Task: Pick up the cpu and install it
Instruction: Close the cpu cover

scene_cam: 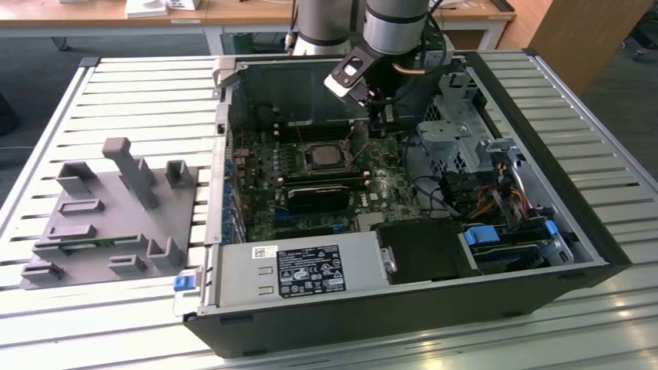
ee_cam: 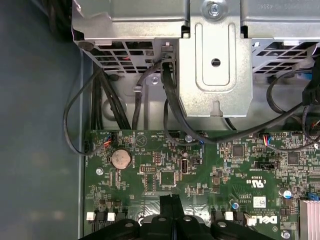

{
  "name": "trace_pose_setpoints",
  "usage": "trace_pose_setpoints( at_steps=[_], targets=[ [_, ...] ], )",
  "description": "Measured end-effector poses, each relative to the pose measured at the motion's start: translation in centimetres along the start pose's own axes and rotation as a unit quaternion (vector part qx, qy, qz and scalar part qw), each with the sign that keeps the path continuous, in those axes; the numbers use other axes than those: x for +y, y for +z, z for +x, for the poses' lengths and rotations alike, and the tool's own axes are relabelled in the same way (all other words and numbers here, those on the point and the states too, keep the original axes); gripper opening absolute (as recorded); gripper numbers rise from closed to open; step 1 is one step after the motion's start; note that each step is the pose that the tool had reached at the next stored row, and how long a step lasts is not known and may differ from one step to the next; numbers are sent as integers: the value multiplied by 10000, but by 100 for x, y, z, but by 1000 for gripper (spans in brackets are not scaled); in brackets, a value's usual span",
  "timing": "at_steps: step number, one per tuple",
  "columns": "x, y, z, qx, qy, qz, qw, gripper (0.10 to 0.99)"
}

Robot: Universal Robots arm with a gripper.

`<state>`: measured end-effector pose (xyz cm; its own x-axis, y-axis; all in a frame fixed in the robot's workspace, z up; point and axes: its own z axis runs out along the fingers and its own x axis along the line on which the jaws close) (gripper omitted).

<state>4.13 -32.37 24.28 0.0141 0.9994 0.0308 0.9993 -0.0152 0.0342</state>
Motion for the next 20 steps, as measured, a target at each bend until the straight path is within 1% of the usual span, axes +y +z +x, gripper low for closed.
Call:
trace_pose_setpoints(
  at_steps=[2,20],
  targets=[
    [-18,0,0,0,0,0,10000,106],
    [-76,-1,-1,0,0,0,10000,106]
  ],
)
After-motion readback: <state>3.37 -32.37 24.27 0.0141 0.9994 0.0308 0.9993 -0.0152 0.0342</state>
